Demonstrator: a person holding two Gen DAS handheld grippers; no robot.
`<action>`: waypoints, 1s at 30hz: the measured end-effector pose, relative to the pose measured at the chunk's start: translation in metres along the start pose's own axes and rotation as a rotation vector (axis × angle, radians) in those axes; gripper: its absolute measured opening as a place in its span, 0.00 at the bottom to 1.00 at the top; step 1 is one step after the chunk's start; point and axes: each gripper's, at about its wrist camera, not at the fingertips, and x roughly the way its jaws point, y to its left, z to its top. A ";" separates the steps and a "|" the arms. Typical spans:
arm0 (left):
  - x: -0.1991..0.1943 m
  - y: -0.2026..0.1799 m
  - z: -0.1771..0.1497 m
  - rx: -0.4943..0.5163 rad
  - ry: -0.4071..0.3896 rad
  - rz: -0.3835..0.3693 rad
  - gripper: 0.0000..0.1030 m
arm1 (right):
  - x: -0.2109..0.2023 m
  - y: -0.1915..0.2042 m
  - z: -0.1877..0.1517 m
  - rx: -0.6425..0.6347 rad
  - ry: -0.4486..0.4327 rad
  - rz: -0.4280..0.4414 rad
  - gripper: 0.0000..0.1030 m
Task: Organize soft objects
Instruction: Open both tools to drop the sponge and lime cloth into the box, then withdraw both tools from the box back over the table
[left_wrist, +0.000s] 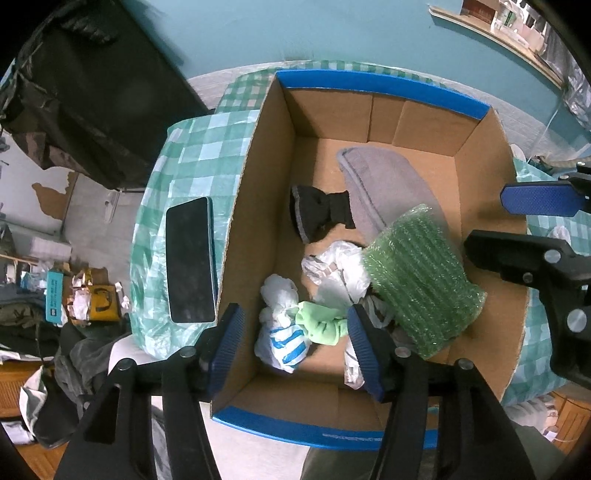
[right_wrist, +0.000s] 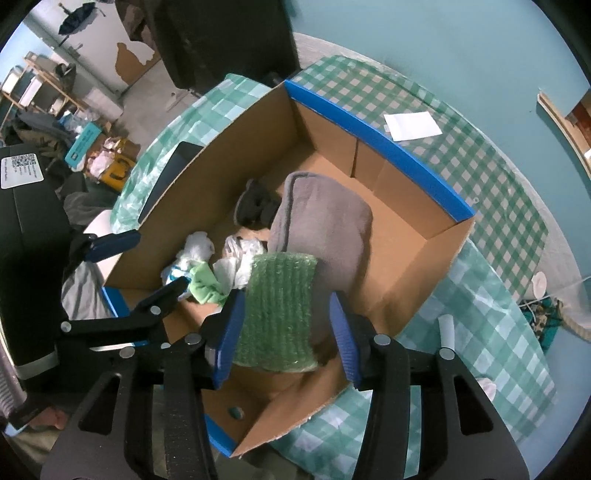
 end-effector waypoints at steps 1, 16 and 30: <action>-0.001 -0.001 0.000 -0.002 -0.001 0.000 0.58 | -0.001 -0.001 0.000 0.001 -0.002 0.000 0.47; -0.037 -0.029 0.006 0.010 -0.057 -0.017 0.58 | -0.036 -0.033 -0.023 0.043 -0.047 -0.018 0.54; -0.060 -0.071 0.013 0.058 -0.094 -0.030 0.63 | -0.066 -0.078 -0.065 0.108 -0.074 -0.059 0.62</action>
